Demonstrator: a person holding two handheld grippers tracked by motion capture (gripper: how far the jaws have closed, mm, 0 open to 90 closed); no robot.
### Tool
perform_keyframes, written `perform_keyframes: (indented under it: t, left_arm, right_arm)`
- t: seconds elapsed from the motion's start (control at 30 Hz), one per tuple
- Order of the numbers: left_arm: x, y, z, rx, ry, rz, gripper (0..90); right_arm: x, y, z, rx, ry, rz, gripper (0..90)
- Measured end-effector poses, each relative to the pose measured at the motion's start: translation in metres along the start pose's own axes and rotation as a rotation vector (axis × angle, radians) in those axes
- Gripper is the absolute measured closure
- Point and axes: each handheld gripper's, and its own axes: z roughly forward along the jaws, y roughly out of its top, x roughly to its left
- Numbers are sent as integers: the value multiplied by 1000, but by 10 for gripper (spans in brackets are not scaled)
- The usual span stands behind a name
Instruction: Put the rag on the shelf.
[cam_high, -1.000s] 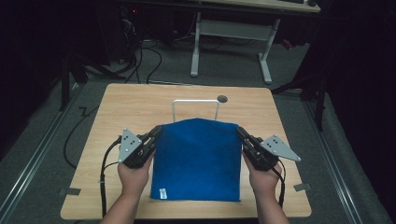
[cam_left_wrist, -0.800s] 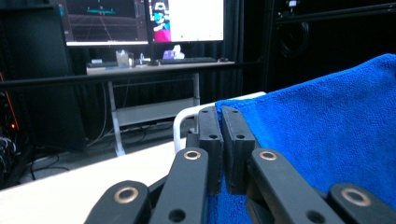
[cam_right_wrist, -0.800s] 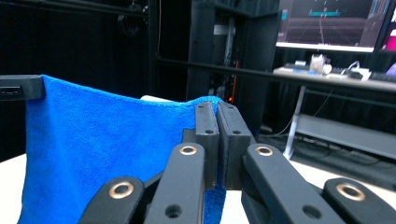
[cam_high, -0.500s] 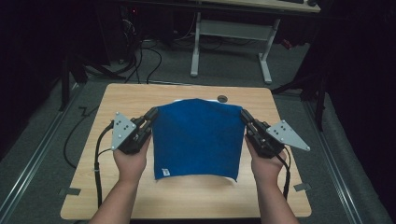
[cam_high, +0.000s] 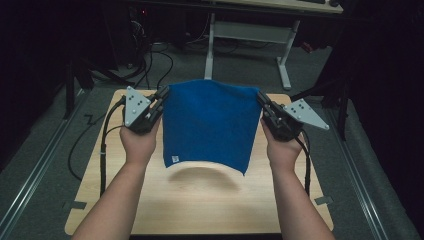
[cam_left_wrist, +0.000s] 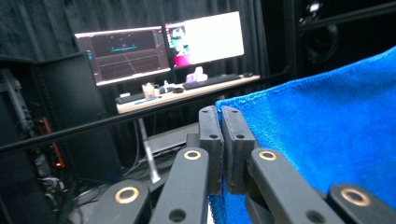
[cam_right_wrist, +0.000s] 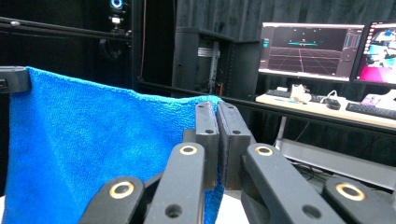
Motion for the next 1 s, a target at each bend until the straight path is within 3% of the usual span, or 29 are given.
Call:
perform_keyframes:
  t: [0.33,0.5,0.6,0.9,1.0]
  left_arm:
    - [22,7,31,39,37,28,882]
    - [31,2,43,48,58,-17,881]
    - [36,-1,51,71,67,-21,881]
    - [52,0,72,105,84,22,881]
    - [56,-9,83,154,89,25,882]
  right_arm:
    - [-10,13,32,11,-19,0,884]
    - [-19,12,52,27,-48,7,884]
    - [-24,11,62,47,-60,8,884]
    - [-37,7,85,94,-82,-2,885]
    - [-40,3,97,134,-88,-18,885]
